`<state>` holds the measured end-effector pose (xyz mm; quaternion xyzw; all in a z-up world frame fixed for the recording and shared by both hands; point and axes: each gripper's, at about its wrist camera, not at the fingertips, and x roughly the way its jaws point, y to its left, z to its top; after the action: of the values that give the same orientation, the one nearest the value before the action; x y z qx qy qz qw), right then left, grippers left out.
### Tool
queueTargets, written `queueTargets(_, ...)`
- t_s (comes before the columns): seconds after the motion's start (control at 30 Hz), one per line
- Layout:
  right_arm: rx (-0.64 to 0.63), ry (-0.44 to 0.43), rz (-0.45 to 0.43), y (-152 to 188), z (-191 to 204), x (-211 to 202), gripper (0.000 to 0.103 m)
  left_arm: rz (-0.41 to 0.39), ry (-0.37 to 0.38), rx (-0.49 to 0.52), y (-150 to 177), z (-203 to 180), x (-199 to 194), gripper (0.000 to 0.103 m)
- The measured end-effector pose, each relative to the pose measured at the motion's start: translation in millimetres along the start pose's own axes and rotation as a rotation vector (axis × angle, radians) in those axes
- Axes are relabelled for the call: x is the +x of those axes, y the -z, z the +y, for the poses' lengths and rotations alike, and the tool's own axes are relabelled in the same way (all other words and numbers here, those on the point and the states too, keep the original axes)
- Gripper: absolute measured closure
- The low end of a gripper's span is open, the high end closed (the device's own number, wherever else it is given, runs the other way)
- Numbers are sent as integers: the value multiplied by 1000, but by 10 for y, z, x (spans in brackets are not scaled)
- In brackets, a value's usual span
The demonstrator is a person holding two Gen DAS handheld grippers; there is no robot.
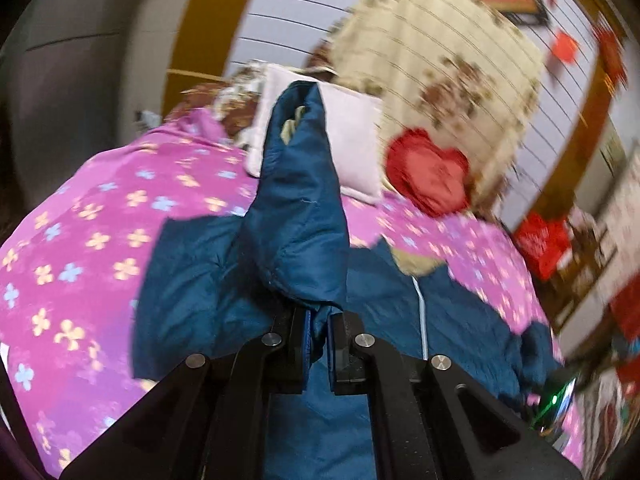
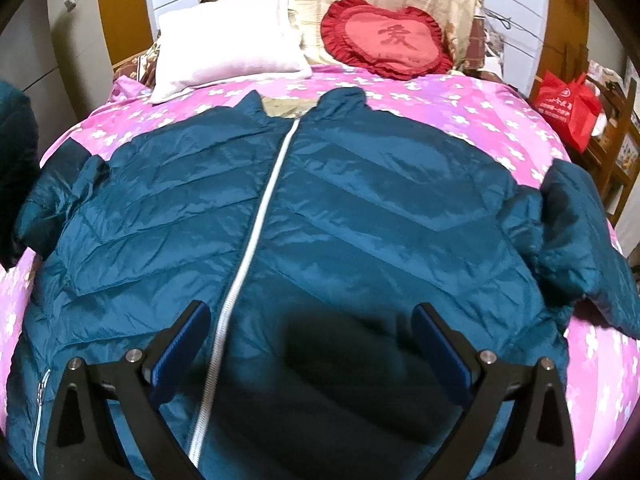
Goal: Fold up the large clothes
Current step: 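Grasp the jacket sleeve with the left tool and lift it, then carry the held sleeve across the jacket body toward the right tool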
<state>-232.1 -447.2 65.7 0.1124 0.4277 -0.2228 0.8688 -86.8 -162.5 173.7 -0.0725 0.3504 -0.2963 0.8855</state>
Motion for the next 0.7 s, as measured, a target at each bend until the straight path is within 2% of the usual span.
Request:
queueTargets(0.3,33,17,-13,52,-258,-147,1,118,61,85,409,-687,364,103)
queueTargets(0.7,58,51,-10,153,-582,-213,1,279,51,132,1115,-1101,989,103)
